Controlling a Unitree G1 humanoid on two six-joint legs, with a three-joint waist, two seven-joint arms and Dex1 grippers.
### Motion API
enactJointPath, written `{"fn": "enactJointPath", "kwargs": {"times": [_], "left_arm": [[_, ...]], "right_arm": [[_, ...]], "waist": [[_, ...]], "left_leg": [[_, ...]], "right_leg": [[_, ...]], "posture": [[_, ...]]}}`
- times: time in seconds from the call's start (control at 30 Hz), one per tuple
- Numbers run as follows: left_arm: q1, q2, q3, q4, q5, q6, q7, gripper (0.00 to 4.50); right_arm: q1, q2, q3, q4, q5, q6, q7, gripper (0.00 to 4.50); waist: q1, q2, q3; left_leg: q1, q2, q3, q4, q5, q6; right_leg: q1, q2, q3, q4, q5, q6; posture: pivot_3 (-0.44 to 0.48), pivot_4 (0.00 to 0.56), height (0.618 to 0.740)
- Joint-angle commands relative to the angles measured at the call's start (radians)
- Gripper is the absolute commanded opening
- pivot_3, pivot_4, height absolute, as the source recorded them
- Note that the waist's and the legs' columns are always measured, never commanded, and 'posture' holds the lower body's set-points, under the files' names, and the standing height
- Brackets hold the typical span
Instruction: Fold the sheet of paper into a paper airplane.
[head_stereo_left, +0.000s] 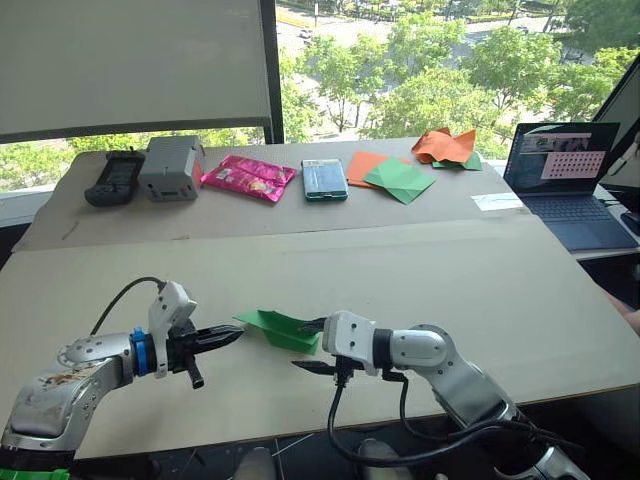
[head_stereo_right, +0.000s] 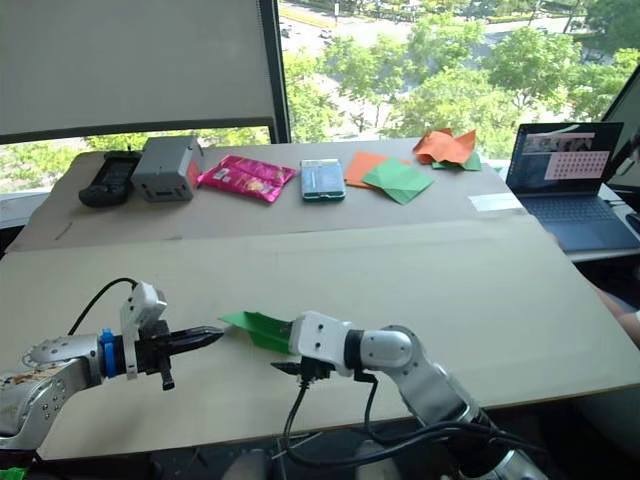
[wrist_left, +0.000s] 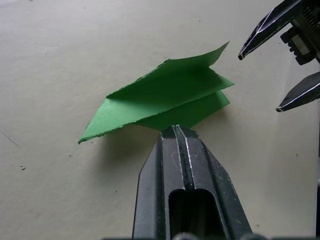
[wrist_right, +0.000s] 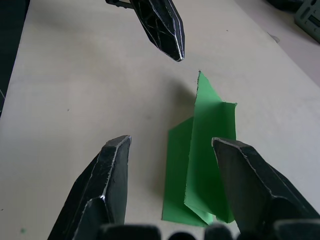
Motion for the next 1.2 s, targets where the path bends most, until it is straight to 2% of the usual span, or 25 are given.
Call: {"fn": "enactJointPath", "kwargs": {"times": [0.03, 0.2, 0.23, 0.33, 0.43, 0.47, 0.63, 0.83, 0.93, 1.2], "left_arm": [[0.013, 0.001, 0.054, -0.074, -0.037, 0.014, 0.032, 0.26], [0.026, 0.01, 0.085, -0.135, -0.088, 0.066, 0.067, 1.82], [0.026, 0.009, 0.088, -0.15, -0.096, 0.076, 0.078, 2.32], [0.024, 0.009, 0.098, -0.176, -0.114, 0.1, 0.106, 3.24], [0.025, 0.015, 0.104, -0.193, -0.129, 0.116, 0.126, 4.34], [0.027, 0.016, 0.106, -0.196, -0.133, 0.121, 0.13, 4.47], [0.027, 0.019, 0.101, -0.197, -0.134, 0.129, 0.146, 4.47], [0.02, 0.032, 0.107, -0.135, -0.119, 0.099, 0.125, 4.47], [0.038, 0.042, 0.1, -0.122, -0.099, 0.073, 0.105, 4.47], [0.057, 0.031, 0.093, -0.069, -0.065, -0.001, 0.074, 4.47]], "right_arm": [[-0.031, 0.025, -0.003, 0.04, -0.032, -0.052, -0.027, 2.94], [-0.048, 0.054, -0.011, 0.082, -0.032, -0.05, -0.027, 2.96], [-0.052, 0.056, -0.012, 0.094, -0.035, -0.053, -0.027, 2.96], [-0.068, 0.073, -0.022, 0.13, -0.038, -0.046, -0.035, 2.96], [-0.081, 0.084, -0.03, 0.156, -0.031, -0.033, -0.037, 2.96], [-0.085, 0.09, -0.036, 0.162, -0.025, -0.021, -0.037, 2.96], [-0.106, 0.12, -0.065, 0.205, -0.018, 0.046, -0.056, 2.96], [-0.123, 0.161, -0.127, 0.195, 0.069, 0.212, -0.039, 2.96], [-0.125, 0.161, -0.129, 0.197, 0.068, 0.218, -0.044, 2.96], [-0.138, 0.152, -0.124, 0.202, 0.048, 0.188, -0.058, 2.96]], "waist": [[0.0, 0.0, 0.0], [0.002, 0.0, 0.0], [0.002, 0.0, -0.001], [0.001, 0.0, -0.001], [0.001, 0.0, -0.001], [0.001, 0.0, -0.001], [0.001, 0.0, -0.001], [0.0, 0.0, -0.001], [-0.001, 0.0, -0.001], [0.0, 0.001, -0.001]], "left_leg": [[0.0, 0.0, 0.0, 0.0, 0.0, 0.0], [0.0, 0.0, 0.0, 0.0, 0.0, 0.0], [0.0, 0.0, 0.0, 0.0, 0.0, 0.0], [0.0, 0.0, 0.0, 0.0, 0.0, 0.0], [0.0, 0.0, 0.0, 0.001, 0.0, 0.0], [0.0, 0.0, 0.0, 0.001, 0.0, 0.0], [0.001, 0.0, 0.0, 0.001, 0.0, 0.001], [0.001, 0.0, 0.0, 0.001, 0.001, 0.001], [0.001, 0.0, 0.0, 0.001, 0.004, 0.007], [0.001, 0.0, 0.0, 0.001, 0.004, 0.007]], "right_leg": [[0.0, 0.0, 0.0, 0.0, 0.0, 0.0], [0.001, 0.0, 0.0, 0.0, 0.0, 0.0], [0.001, 0.0, 0.0, 0.001, 0.0, 0.0], [0.001, 0.0, 0.0, 0.001, 0.0, 0.0], [0.002, 0.0, 0.001, 0.001, 0.0, 0.0], [0.002, 0.001, 0.001, 0.001, 0.0, 0.0], [0.002, 0.001, 0.001, 0.002, 0.001, 0.0], [0.003, 0.001, 0.001, 0.003, 0.002, -0.001], [0.002, 0.001, 0.001, 0.003, 0.003, -0.002], [0.002, 0.001, 0.001, 0.003, 0.003, -0.002]], "posture": [[0.0, 0.15, 0.721], [0.0, 0.15, 0.721], [0.0, 0.15, 0.721], [0.0, 0.15, 0.721], [0.0, 0.15, 0.721], [0.0, 0.15, 0.721], [0.0, 0.15, 0.721], [0.0, 0.15, 0.721], [0.0, 0.15, 0.721], [0.0, 0.15, 0.721]]}}
